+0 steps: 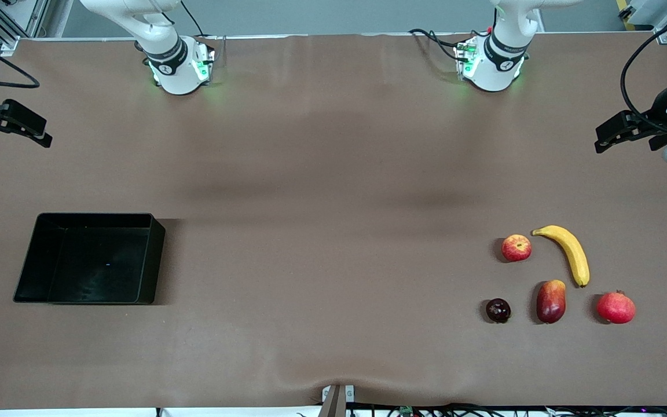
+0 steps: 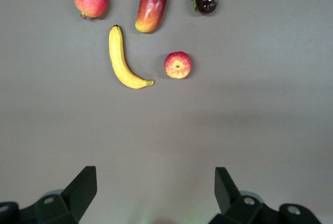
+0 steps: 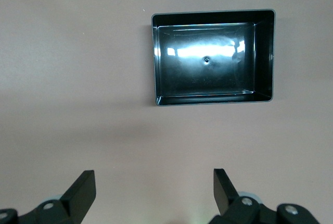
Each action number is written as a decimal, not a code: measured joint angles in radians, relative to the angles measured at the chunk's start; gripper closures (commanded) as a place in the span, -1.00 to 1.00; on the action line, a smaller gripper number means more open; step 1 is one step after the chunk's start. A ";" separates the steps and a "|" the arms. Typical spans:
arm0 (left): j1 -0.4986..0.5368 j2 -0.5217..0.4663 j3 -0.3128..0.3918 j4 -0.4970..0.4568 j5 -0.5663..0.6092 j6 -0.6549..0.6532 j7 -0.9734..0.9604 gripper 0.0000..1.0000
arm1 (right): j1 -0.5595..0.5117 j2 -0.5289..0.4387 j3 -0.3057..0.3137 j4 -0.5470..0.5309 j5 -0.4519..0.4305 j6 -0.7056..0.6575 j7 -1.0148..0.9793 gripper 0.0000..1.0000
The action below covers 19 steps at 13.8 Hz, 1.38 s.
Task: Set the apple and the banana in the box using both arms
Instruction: 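Reach the right gripper toward the black box's rim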
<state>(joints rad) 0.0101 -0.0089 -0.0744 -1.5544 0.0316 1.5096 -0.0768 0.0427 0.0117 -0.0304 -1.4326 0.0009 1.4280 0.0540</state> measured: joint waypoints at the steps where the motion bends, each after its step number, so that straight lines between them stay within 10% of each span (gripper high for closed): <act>1: 0.000 0.000 0.000 0.000 0.000 0.000 0.000 -1.00 | 0.000 0.000 0.000 0.000 0.000 0.000 0.000 -1.00; 19: 0.032 0.003 0.009 0.031 -0.011 0.001 0.000 -1.00 | -0.068 0.050 -0.011 -0.020 -0.001 -0.009 -0.008 -1.00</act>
<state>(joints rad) 0.0420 -0.0063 -0.0654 -1.5232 0.0204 1.5103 -0.0767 -0.0251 0.0614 -0.0415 -1.4523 0.0001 1.4195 0.0458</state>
